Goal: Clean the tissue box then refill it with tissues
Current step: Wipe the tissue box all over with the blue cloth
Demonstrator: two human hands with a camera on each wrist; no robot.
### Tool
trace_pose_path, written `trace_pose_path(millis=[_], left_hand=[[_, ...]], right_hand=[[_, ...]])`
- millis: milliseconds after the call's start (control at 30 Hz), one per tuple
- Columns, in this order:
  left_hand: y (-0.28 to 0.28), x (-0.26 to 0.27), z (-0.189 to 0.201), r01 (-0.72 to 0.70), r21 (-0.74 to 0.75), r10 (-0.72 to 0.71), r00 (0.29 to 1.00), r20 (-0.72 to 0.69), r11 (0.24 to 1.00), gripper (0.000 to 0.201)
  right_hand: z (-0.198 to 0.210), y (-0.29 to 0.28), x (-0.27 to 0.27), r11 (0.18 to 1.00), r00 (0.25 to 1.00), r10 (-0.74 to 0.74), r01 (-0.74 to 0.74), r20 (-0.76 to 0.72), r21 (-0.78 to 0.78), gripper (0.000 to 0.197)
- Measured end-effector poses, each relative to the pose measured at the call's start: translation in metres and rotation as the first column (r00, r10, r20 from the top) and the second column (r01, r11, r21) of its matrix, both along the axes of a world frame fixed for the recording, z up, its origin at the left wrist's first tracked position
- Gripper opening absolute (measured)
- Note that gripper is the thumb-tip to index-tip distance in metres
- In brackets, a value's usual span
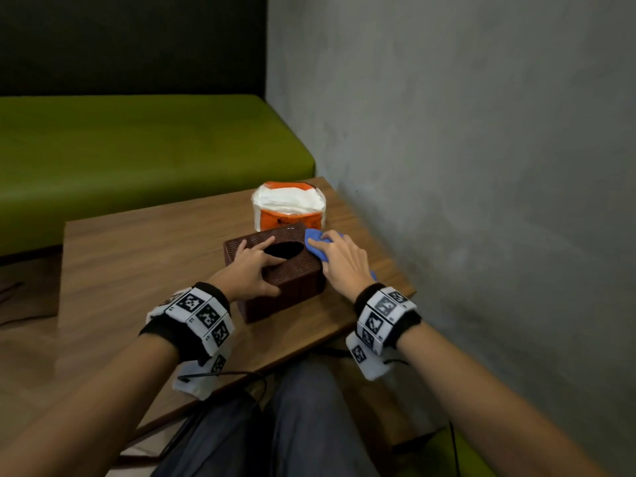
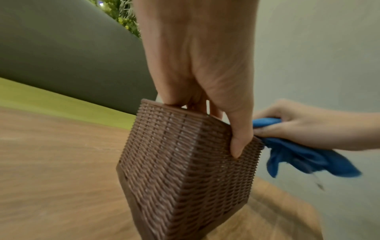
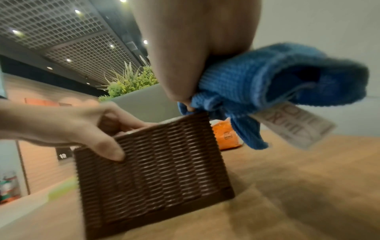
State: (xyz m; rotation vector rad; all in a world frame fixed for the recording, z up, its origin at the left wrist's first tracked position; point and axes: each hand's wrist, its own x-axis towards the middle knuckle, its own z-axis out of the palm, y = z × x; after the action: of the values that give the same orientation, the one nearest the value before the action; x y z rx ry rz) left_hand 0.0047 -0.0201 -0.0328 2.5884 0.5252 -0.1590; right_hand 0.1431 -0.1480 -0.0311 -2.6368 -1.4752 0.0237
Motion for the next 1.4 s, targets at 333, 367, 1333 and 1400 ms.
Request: trace_pose_path(millis=[333, 367, 1333, 1400], left_hand=[[0.023, 0.002, 0.021, 0.129, 0.030, -0.121, 0.973, -0.195, 0.991, 0.066], [0.024, 0.007, 0.027, 0.114, 0.021, -0.106, 0.964, -0.245, 0.993, 0.067], [-0.026, 0.025, 0.005, -0.048, 0.016, 0.048, 0.999, -0.024, 0.999, 0.049], [-0.024, 0.023, 0.007, -0.031, 0.019, 0.031, 0.999, -0.036, 0.999, 0.052]], right_hand=[[0.016, -0.019, -0.009, 0.995, 0.999, 0.043, -0.045, -0.022, -0.090, 0.044], [0.021, -0.019, -0.012, 0.993, 0.999, 0.049, -0.051, -0.023, -0.110, 0.044], [0.003, 0.007, -0.019, 1.000, 1.000, 0.000, 0.000, -0.003, 0.007, 0.049], [-0.001, -0.014, -0.017, 1.000, 1.000, 0.006, -0.006, -0.017, 0.008, 0.050]])
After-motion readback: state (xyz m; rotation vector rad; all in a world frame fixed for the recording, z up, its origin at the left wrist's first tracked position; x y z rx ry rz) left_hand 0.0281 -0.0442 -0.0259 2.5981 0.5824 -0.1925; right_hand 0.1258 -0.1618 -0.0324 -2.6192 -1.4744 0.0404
